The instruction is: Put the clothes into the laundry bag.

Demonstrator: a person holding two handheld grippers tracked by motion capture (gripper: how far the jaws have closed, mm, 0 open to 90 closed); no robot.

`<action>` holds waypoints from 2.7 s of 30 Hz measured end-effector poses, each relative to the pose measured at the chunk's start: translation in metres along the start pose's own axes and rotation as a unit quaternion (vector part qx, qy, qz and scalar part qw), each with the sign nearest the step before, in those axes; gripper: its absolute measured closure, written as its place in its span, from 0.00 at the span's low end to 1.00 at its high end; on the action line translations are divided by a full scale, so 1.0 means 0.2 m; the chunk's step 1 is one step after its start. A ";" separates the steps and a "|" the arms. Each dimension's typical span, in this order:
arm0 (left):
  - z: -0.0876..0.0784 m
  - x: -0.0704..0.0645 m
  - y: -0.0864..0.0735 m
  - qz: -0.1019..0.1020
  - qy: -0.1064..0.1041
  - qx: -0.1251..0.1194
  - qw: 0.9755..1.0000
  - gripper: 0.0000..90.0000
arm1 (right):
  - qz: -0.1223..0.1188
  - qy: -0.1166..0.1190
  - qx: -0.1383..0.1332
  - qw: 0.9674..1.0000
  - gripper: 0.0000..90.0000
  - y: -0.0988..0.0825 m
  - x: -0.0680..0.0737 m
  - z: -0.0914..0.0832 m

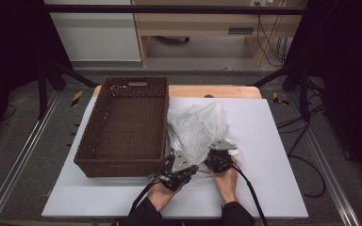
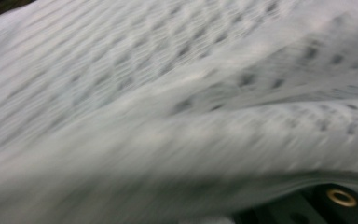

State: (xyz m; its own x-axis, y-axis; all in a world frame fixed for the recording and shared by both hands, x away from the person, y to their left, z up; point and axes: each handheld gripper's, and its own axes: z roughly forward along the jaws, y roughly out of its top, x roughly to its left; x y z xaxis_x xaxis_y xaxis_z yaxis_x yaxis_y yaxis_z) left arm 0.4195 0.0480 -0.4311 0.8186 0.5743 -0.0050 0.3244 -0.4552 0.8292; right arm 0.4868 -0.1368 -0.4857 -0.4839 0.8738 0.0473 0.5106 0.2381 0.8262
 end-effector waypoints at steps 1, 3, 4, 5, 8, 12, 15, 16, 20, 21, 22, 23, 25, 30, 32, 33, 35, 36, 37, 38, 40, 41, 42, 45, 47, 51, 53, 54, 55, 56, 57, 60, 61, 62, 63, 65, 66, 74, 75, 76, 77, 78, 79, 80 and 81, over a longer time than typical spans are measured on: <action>-0.01 0.00 0.00 -0.002 -0.002 -0.002 1.000 0.98 | 0.023 -0.016 -0.003 1.000 0.93 0.01 -0.03 0.03; -0.01 -0.01 -0.01 -0.002 -0.003 -0.001 1.000 0.98 | 0.028 -0.026 -0.002 0.999 0.93 0.02 -0.04 0.04; 0.00 -0.01 -0.02 -0.002 -0.002 0.000 1.000 0.98 | 0.024 -0.043 -0.001 0.999 0.93 0.03 -0.04 0.05; 0.00 -0.01 -0.02 -0.002 -0.001 0.003 1.000 0.98 | 0.023 -0.048 -0.002 0.999 0.92 0.03 -0.04 0.05; 0.03 -0.01 -0.04 -0.002 -0.002 0.010 1.000 0.98 | 0.004 -0.048 0.008 0.999 0.85 0.02 -0.03 0.03; 0.07 -0.01 -0.06 -0.002 -0.001 0.017 1.000 0.98 | 0.014 -0.029 0.022 0.999 0.64 0.00 -0.05 -0.10; 0.10 0.00 -0.07 -0.003 0.000 0.022 1.000 0.97 | -0.006 -0.007 0.016 1.000 0.53 -0.06 -0.08 -0.29; 0.10 0.00 -0.08 -0.004 0.000 0.022 1.000 0.97 | -0.006 -0.007 0.016 1.000 0.53 -0.06 -0.08 -0.29; 0.09 0.00 -0.07 -0.009 -0.018 0.018 1.000 0.80 | -0.008 -0.045 -0.003 0.999 0.53 -0.16 -0.22 -0.42; 0.09 0.00 -0.07 -0.009 -0.018 0.018 1.000 0.75 | -0.008 -0.045 -0.003 0.999 0.53 -0.16 -0.22 -0.42; 0.07 -0.01 -0.08 -0.012 -0.013 0.015 1.000 0.75 | 0.000 -0.058 0.006 0.998 0.53 -0.17 -0.25 -0.41; 0.06 -0.01 -0.08 -0.014 -0.012 0.013 1.000 0.71 | 0.014 -0.071 0.016 0.997 0.53 -0.17 -0.29 -0.39; 0.00 -0.01 -0.10 -0.012 -0.006 0.007 1.000 0.64 | 0.024 -0.069 0.028 0.997 0.54 -0.18 -0.32 -0.34; -0.10 0.00 -0.19 -0.014 0.014 0.016 1.000 0.56 | 0.018 -0.071 0.047 0.996 0.88 -0.19 -0.33 -0.29; -0.11 0.01 -0.24 -0.027 0.018 0.023 0.999 0.56 | 0.018 -0.078 0.055 0.995 1.00 -0.19 -0.33 -0.31; -0.12 0.03 -0.27 -0.036 0.024 0.027 0.999 0.57 | 0.018 -0.073 0.060 0.995 1.00 -0.20 -0.33 -0.34; -0.11 0.04 -0.29 -0.044 0.026 0.027 0.998 0.57 | 0.017 -0.069 0.061 0.996 1.00 -0.21 -0.33 -0.35; -0.10 0.04 -0.30 -0.047 0.030 0.030 0.998 0.58 | 0.018 -0.067 0.059 0.996 1.00 -0.23 -0.33 -0.38; -0.09 0.04 -0.30 -0.045 0.036 0.036 0.998 0.58 | 0.018 -0.066 0.059 0.996 1.00 -0.24 -0.32 -0.39; -0.07 0.03 -0.31 -0.041 0.039 0.040 0.998 0.58 | 0.018 -0.062 0.060 0.996 1.00 -0.26 -0.31 -0.41; -0.05 0.03 -0.32 -0.037 0.051 0.049 0.997 0.58 | 0.016 -0.056 0.059 0.997 1.00 -0.28 -0.28 -0.45; -0.04 0.03 -0.32 -0.035 0.056 0.052 0.997 0.59 | 0.015 -0.051 0.059 0.997 1.00 -0.30 -0.27 -0.47; -0.03 0.03 -0.33 -0.036 0.059 0.054 0.996 0.59 | 0.012 -0.049 0.061 0.997 1.00 -0.30 -0.26 -0.47; -0.01 0.05 -0.34 -0.042 0.070 0.053 0.995 0.60 | -0.001 -0.047 0.039 0.998 0.90 -0.28 -0.26 -0.50; 0.00 0.05 -0.34 -0.042 0.075 0.054 0.995 0.61 | -0.003 -0.056 0.014 0.998 0.77 -0.26 -0.28 -0.50; 0.01 0.04 -0.33 -0.049 0.089 0.055 0.993 0.64 | 0.012 -0.089 0.010 0.996 0.58 -0.22 -0.35 -0.44; 0.01 0.03 -0.33 -0.046 0.094 0.055 0.993 0.68 | 0.039 -0.078 0.021 0.996 0.55 -0.22 -0.39 -0.38; 0.01 0.02 -0.33 -0.044 0.096 0.054 0.993 0.72 | 0.040 -0.084 0.035 0.995 0.56 -0.23 -0.40 -0.35; 0.02 0.02 -0.33 -0.046 0.096 0.054 0.993 0.75 | 0.040 -0.087 0.043 0.994 0.59 -0.23 -0.40 -0.34; 0.02 0.01 -0.32 -0.042 0.095 0.055 0.993 0.78 | 0.042 -0.084 0.041 0.995 0.67 -0.23 -0.40 -0.35; 0.02 0.01 -0.32 -0.040 0.097 0.056 0.993 0.81 | 0.045 -0.080 0.043 0.995 0.73 -0.23 -0.40 -0.35; 0.02 0.01 -0.32 -0.035 0.090 0.054 0.994 0.92 | 0.046 -0.077 0.048 0.995 0.96 -0.23 -0.37 -0.37; 0.02 0.02 -0.32 -0.043 0.084 0.050 0.994 0.95 | 0.044 -0.078 0.050 0.995 0.98 -0.23 -0.37 -0.38; 0.02 0.02 -0.32 -0.045 0.081 0.051 0.994 0.96 | 0.042 -0.072 0.048 0.995 0.99 -0.24 -0.36 -0.39; 0.01 0.03 -0.32 -0.051 0.075 0.050 0.995 0.97 | 0.043 -0.071 0.048 0.995 0.99 -0.24 -0.36 -0.40; -0.01 0.05 -0.33 -0.063 0.064 0.050 0.995 0.97 | 0.041 -0.068 0.043 0.996 0.99 -0.24 -0.35 -0.44; -0.04 0.06 -0.33 -0.068 0.058 0.049 0.995 0.97 | 0.045 -0.063 0.039 0.996 0.99 -0.24 -0.35 -0.46; -0.12 0.07 -0.35 -0.062 0.058 0.041 0.996 0.88 | 0.047 -0.040 0.048 0.997 0.85 -0.31 -0.37 -0.50; -0.12 0.07 -0.35 -0.062 0.058 0.041 0.996 0.82 | 0.047 -0.040 0.048 0.997 0.85 -0.31 -0.37 -0.50; -0.13 0.07 -0.35 -0.062 0.058 0.038 0.996 0.82 | 0.041 -0.044 0.044 0.997 0.79 -0.31 -0.37 -0.50; -0.14 0.08 -0.36 -0.062 0.049 0.031 0.996 0.75 | 0.037 -0.049 0.036 0.997 0.69 -0.31 -0.36 -0.51; -0.16 0.08 -0.36 -0.063 0.043 0.025 0.997 0.70 | 0.033 -0.052 0.022 0.998 0.60 -0.31 -0.36 -0.51; -0.18 0.09 -0.36 -0.061 0.034 0.014 0.997 0.65 | 0.032 -0.055 0.011 0.998 0.55 -0.30 -0.37 -0.52; -0.20 0.09 -0.36 -0.056 0.026 0.007 0.998 0.57 | 0.032 -0.055 -0.001 0.998 0.47 -0.30 -0.37 -0.53; -0.21 0.10 -0.36 -0.055 0.023 0.005 0.998 0.54 | 0.035 -0.055 -0.013 0.998 0.42 -0.29 -0.38 -0.54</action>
State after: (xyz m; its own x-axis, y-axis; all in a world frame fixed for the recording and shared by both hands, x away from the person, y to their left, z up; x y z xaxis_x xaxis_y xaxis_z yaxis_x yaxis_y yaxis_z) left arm 0.3920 0.1204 -0.4681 0.7554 0.6514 -0.0709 0.4162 -0.3934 0.8198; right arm 0.4163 -0.2627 -0.4763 -0.3667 0.9293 0.0440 0.5212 0.1660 0.8371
